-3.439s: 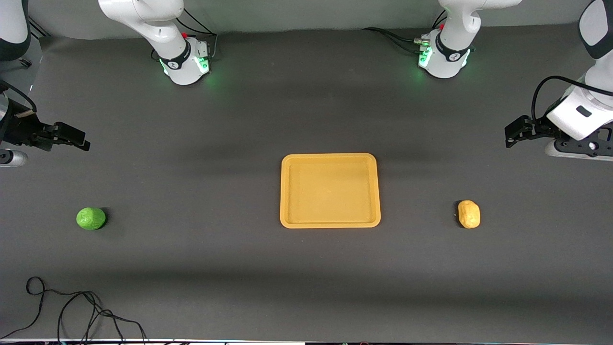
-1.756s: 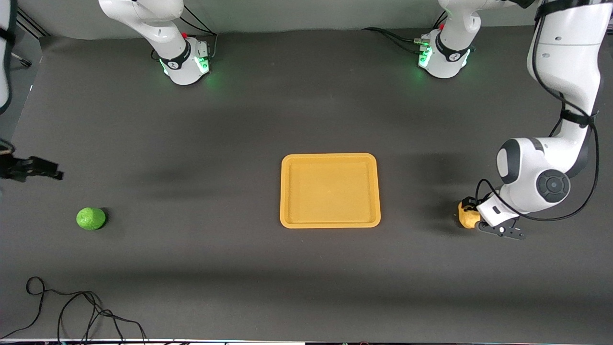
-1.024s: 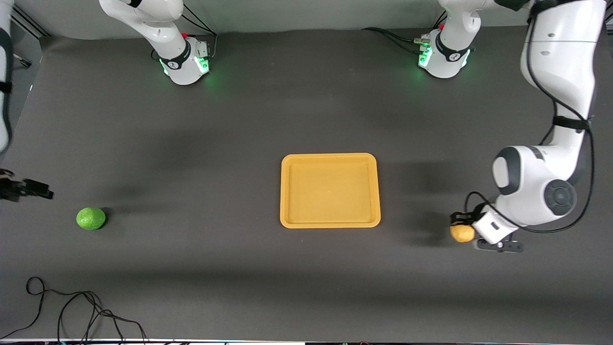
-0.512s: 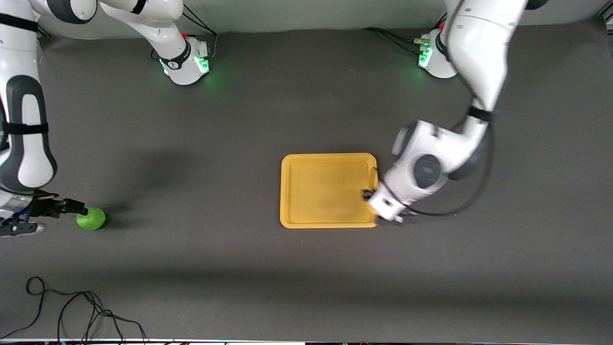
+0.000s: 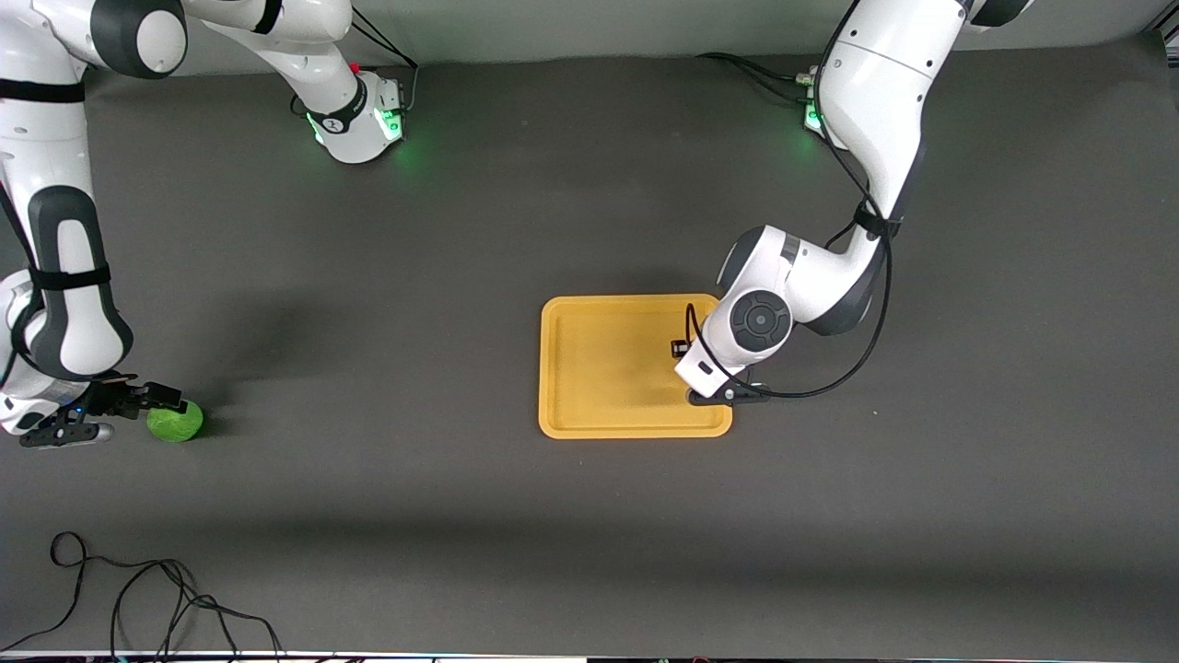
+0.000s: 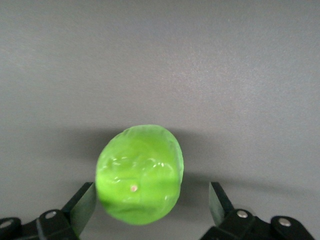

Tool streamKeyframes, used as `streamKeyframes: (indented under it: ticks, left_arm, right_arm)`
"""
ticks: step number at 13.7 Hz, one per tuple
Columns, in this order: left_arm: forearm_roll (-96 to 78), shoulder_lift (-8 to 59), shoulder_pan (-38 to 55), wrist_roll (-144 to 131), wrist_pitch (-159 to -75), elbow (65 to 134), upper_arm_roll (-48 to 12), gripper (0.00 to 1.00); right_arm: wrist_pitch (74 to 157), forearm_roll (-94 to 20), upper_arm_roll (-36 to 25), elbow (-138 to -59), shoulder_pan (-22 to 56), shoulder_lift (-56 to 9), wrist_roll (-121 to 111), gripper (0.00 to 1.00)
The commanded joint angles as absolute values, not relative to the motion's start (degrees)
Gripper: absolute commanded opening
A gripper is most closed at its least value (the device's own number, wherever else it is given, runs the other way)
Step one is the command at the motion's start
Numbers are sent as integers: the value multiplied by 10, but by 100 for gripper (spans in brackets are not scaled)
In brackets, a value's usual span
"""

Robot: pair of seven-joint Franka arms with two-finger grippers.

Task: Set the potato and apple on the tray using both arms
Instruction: 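Release the potato on the tray while the right gripper grasps the apple, then withdraw the left gripper while the right gripper lifts the green apple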

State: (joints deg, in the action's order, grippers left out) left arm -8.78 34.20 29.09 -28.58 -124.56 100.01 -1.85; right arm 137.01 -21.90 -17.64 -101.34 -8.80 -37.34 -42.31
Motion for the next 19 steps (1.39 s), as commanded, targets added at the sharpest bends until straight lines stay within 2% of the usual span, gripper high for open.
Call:
streamKeyframes:
  ticks: [1,2,3,4,5,7,9,12,15,19]
  left_arm:
    - [-74,340,304,-290,-1252,1008,-12,90]
    - [-73,338,305,-291,-1252,1008,-12,98]
    - [-73,337,305,-291,-1251,1007,-12,99]
    - [-73,337,306,-291,-1249,1008,-12,99]
    - [-73,337,306,-291,-1249,1007,-13,99]
    - [-73,337,305,-291,-1248,1008,-12,99]
    - [-69,329,298,-289,-1236,1008,-10,99]
    - [-68,243,267,-277,-1144,1005,13,99]
    - [-35,161,197,-192,-1100,1005,20,100]
    - [-13,77,115,-46,-1050,1005,21,100]
  right_arm:
    - [1393,-240,-173,-1010,-85,-388,-443,100]
    - [1397,-246,-172,-1010,-84,-391,-443,100]
    - [1398,-251,-172,-1009,-84,-393,-444,100]
    - [1398,-251,-171,-1005,-83,-400,-444,93]
    - [1397,-251,-171,-1002,-83,-400,-444,75]
    - [1393,-250,-171,-992,-78,-399,-444,55]
    - [1390,-248,-170,-991,-77,-398,-444,39]
    - [1358,-240,-171,-984,-63,-360,-439,37]
    - [1261,-169,-189,-974,-40,-279,-395,37]
    - [1079,-62,-190,-974,-5,-140,-276,37]
